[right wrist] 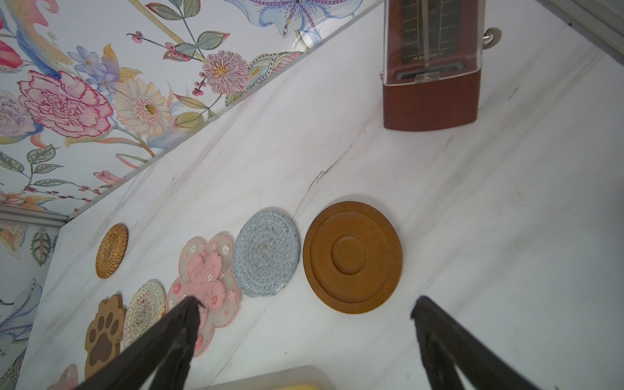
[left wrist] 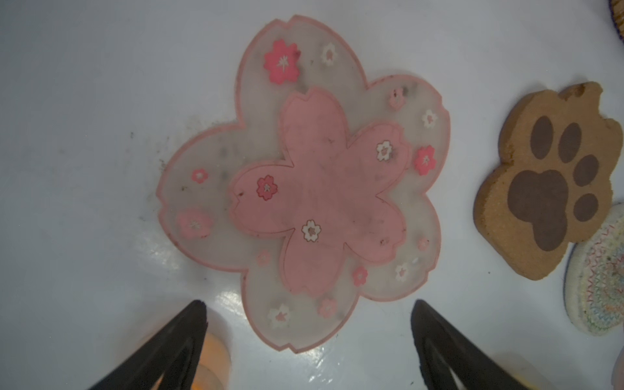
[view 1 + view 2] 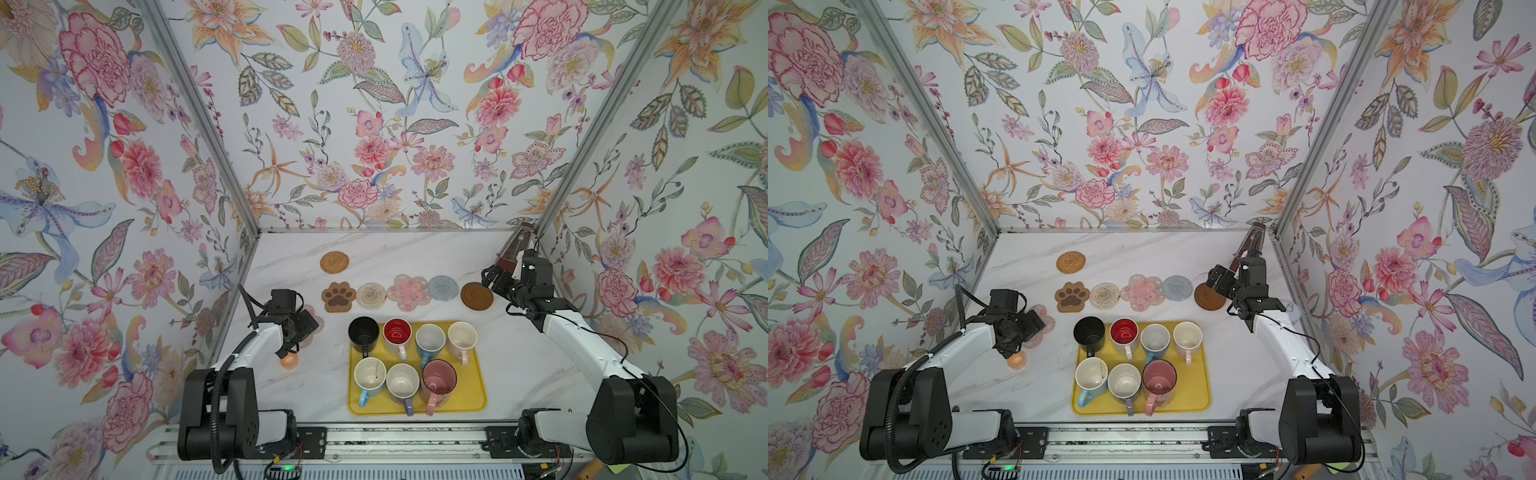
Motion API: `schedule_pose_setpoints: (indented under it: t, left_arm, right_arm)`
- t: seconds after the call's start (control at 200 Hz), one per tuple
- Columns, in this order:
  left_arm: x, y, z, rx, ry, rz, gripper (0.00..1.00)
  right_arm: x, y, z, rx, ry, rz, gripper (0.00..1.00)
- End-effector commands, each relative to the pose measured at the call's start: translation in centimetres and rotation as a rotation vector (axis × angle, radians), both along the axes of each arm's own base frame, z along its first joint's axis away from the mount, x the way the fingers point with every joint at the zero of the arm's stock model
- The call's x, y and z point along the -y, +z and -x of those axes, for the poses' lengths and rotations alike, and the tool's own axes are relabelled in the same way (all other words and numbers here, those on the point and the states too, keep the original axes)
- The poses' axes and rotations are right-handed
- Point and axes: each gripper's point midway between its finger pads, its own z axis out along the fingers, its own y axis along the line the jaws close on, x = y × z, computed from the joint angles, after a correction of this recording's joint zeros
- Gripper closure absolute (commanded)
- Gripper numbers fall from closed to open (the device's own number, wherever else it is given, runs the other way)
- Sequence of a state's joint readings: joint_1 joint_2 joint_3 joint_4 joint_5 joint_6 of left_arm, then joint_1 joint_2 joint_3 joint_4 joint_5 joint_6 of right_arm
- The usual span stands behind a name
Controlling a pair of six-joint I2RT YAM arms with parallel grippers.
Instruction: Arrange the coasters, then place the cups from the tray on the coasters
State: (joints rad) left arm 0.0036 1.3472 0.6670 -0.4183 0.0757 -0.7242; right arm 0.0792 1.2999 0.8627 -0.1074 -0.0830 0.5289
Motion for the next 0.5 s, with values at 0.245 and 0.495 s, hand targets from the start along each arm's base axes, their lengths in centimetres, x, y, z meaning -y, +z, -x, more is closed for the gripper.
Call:
schedule_pose_setpoints:
  t: [0.245, 0.495]
  left_arm:
    - [0.1, -1.3, -0.1, -0.025, 0.003, -0.003, 0.04]
    - [0.1, -1.9, -0.7, -0.022, 0.004, -0.003, 0.04]
  right_arm:
    - [-0.3, 0.7, 0.0, 0.020, 0.006, -0.003, 0.01]
    - [-0.2, 0.9, 0.0, 0.023, 0.006, 0.000, 0.01]
